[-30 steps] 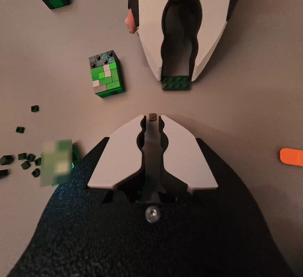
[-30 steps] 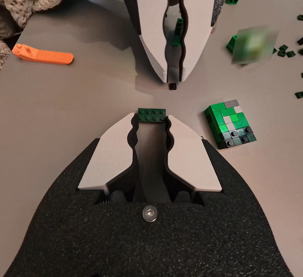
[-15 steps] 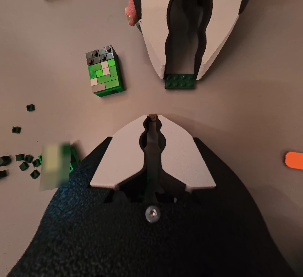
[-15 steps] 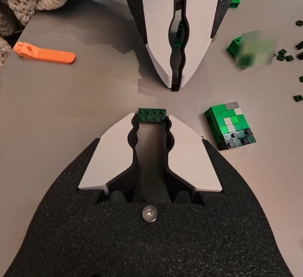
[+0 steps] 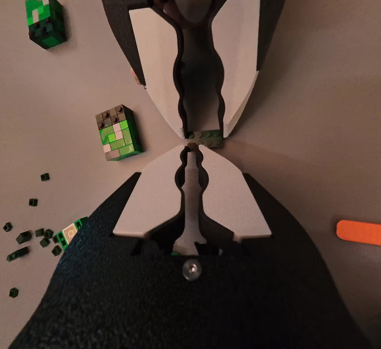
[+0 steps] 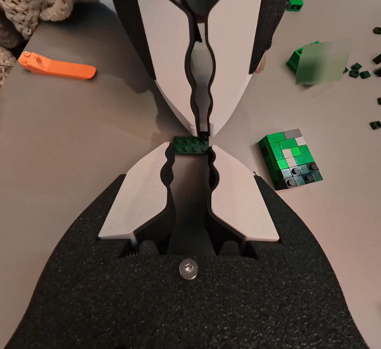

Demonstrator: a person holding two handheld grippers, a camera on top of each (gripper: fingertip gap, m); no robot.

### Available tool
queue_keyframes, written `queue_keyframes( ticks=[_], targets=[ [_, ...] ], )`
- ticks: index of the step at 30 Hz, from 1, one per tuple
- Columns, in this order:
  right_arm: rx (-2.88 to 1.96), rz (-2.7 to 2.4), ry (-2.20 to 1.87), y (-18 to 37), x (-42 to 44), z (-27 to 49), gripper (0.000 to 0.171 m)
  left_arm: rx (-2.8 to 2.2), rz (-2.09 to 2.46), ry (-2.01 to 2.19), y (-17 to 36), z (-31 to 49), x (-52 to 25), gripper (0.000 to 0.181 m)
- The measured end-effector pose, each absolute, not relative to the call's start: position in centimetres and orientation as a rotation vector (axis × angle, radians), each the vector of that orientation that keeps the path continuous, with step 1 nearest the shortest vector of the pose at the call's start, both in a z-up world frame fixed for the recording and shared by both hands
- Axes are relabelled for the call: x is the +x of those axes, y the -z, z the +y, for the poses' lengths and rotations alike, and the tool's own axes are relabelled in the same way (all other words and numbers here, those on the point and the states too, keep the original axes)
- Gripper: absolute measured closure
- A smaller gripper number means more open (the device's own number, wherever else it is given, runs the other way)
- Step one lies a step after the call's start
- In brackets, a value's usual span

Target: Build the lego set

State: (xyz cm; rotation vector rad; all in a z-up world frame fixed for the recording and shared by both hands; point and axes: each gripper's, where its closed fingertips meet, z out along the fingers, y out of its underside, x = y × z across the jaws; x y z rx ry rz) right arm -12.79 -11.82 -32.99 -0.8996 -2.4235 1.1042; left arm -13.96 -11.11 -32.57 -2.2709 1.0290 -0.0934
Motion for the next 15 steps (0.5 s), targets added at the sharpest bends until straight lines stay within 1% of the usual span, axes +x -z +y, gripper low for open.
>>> queue_keyframes(
  ticks=[15],
  targets=[
    [-0.903,-2.424,-1.104,32.98,-12.86,-11.81,0.140,-2.316,1.007,0.105,32.97,-10.82,-13.79,0.173]
  ],
)
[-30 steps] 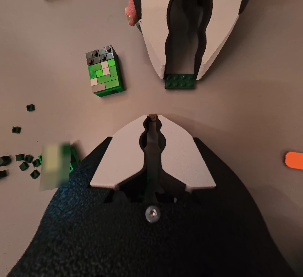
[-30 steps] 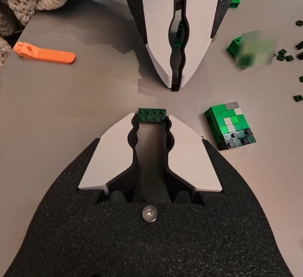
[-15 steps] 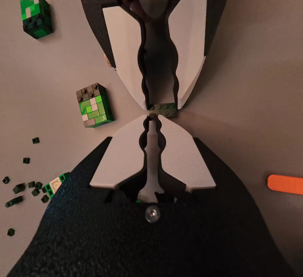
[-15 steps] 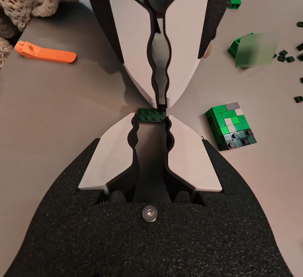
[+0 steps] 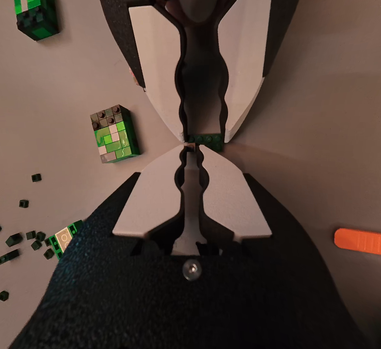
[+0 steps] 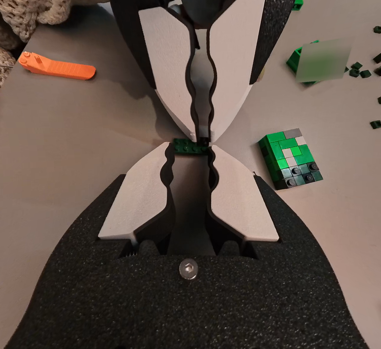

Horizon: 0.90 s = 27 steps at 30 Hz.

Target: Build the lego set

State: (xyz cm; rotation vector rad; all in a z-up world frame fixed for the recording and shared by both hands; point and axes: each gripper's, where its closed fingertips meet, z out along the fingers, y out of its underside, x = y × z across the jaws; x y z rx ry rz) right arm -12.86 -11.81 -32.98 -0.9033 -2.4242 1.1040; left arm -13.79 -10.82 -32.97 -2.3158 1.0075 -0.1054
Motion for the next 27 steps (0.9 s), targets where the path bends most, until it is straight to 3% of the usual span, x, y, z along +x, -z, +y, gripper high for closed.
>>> queue_keyframes(
  ticks=[22,24,27],
  targets=[
    [-0.913,-2.429,-1.108,33.05,-12.90,-11.82,0.140,-2.283,1.011,0.156,32.87,-11.12,-13.52,0.168],
    [-0.876,-2.433,-1.107,33.01,-12.71,-11.89,0.171,-2.276,1.006,0.161,32.77,-11.17,-13.54,0.168],
    [-0.861,-2.430,-1.100,33.01,-12.67,-11.95,0.171,-2.266,0.968,0.181,32.32,-11.31,-13.81,0.168]
  ],
)
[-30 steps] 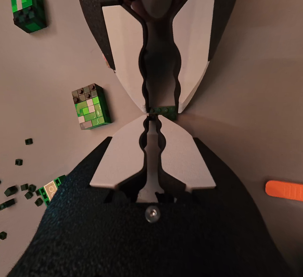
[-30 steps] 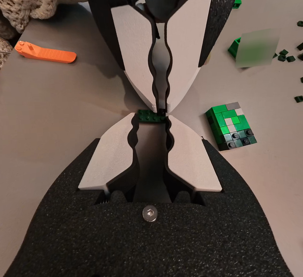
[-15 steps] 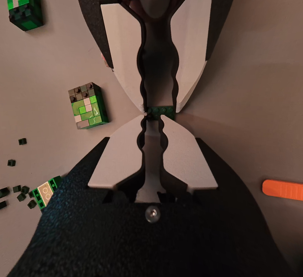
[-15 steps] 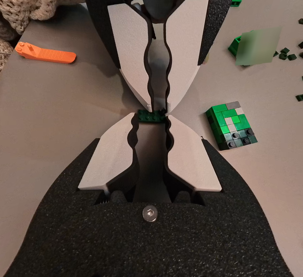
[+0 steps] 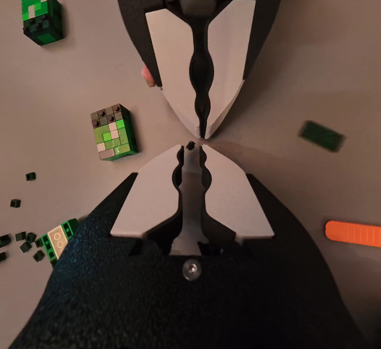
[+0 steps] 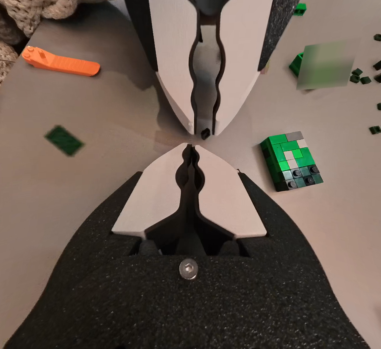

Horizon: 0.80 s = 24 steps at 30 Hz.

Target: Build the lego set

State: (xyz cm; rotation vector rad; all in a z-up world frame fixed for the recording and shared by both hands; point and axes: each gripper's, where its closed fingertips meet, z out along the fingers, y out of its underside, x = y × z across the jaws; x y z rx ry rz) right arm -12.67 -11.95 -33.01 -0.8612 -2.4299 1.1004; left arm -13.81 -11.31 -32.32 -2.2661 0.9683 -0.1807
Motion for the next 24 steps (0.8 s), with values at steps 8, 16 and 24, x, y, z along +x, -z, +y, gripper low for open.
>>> queue_keyframes(
  ticks=[8,16,24],
  targets=[
    [-0.885,-2.428,-1.107,33.1,-12.8,-11.8,0.171,-2.272,0.905,0.168,32.4,-11.7,-14.7,0.166],
    [-0.903,-2.410,-1.101,33.0,-13.0,-11.6,0.168,-2.282,0.869,0.088,32.2,-11.9,-15.9,0.164],
    [-0.756,-2.480,-1.174,31.8,-10.3,-13.0,0.141,-2.135,0.777,-0.114,27.7,-14.2,-16.5,0.164]
  ],
)
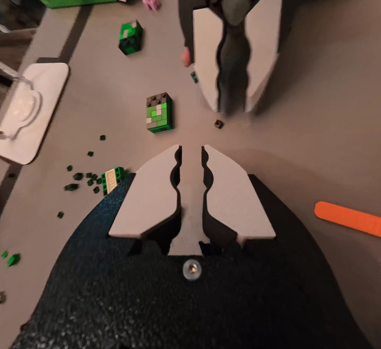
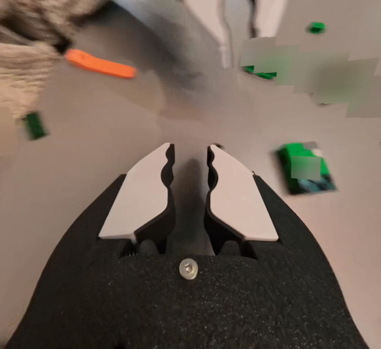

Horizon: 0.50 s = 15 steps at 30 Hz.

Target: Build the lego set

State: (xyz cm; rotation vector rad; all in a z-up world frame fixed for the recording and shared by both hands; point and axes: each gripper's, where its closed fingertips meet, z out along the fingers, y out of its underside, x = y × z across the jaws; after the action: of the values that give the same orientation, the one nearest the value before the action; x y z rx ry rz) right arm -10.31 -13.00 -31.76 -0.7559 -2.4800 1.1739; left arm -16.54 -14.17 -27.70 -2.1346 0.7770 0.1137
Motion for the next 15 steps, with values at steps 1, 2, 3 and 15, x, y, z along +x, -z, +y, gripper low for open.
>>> queue_keyframes(
  ticks=[1,2,3,15],
  targets=[
    [-0.689,-2.563,-1.275,31.1,-8.1,-14.7,0.140,-2.112,0.765,-0.128,27.1,-14.7,-16.5,0.164],
    [-0.641,-2.632,-1.359,30.5,-6.1,-16.3,0.138,-2.088,0.754,-0.133,26.5,-15.3,-16.3,0.165],
    [-0.600,-2.684,-1.393,30.2,-4.4,-17.6,0.135,-2.065,0.743,-0.130,26.0,-15.9,-16.0,0.165],
    [-0.355,-2.861,-1.053,33.6,0.4,-24.2,0.145,-2.001,0.730,-0.108,25.3,-19.3,-13.8,0.164]
  ],
)
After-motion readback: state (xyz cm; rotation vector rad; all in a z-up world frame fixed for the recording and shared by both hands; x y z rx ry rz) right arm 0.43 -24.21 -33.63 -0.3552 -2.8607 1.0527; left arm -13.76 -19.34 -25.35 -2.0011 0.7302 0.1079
